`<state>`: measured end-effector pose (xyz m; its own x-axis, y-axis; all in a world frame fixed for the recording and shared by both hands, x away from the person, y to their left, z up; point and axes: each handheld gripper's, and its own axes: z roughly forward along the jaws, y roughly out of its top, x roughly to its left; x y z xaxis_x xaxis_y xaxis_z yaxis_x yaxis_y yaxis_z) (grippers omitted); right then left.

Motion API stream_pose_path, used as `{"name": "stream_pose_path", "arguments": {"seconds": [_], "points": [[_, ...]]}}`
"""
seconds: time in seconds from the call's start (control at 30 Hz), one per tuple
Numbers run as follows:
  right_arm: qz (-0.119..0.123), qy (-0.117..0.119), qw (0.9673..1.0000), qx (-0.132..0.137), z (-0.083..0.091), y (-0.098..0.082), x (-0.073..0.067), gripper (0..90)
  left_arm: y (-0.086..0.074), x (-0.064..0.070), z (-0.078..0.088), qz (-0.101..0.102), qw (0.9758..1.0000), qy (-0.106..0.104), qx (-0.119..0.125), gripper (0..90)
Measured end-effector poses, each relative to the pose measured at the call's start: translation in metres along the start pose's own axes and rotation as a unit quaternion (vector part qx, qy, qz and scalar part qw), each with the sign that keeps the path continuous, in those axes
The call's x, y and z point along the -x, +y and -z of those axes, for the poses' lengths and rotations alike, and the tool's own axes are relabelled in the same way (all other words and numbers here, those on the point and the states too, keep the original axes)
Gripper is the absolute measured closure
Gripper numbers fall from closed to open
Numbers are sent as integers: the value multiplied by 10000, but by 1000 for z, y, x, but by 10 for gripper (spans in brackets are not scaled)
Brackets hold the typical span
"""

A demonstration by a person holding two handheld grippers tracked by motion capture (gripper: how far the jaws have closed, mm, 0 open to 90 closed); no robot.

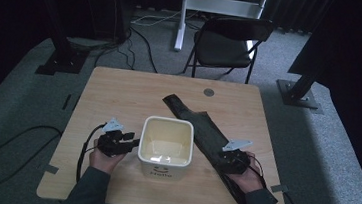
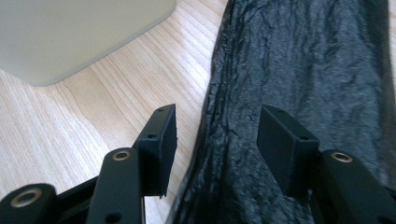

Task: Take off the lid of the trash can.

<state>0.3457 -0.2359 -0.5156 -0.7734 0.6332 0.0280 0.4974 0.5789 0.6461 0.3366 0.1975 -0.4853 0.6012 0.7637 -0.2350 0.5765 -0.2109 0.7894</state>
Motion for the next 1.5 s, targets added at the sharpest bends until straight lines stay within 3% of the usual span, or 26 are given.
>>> {"name": "stream_pose_path", "arguments": {"seconds": [0.23,0.47,0.6,0.8,1.0,1.2,1.5], "points": [[132,-54,9997,-179,-13,-3,-4,469,5,-1,8,24,9998,-211,65,594],[287,-81,9994,-165,-19,-1,-9,468,7,-4,14,44,9998,-201,84,593],[241,-11,9997,-102,-20,-3,-8,462,14,-2,19,-86,9998,-140,91,593],[225,-10,9997,-76,-20,-3,-8,457,29,-2,28,-205,9994,-209,210,595],[227,13,9997,-59,-20,-4,-7,454,55,3,33,-405,9987,-184,235,606],[247,17,9997,-24,-20,-5,-8,447,79,14,25,-739,9971,-183,48,611],[244,26,9997,3,-20,-6,-8,437,96,21,-5,-905,9949,19,-446,613]]}}
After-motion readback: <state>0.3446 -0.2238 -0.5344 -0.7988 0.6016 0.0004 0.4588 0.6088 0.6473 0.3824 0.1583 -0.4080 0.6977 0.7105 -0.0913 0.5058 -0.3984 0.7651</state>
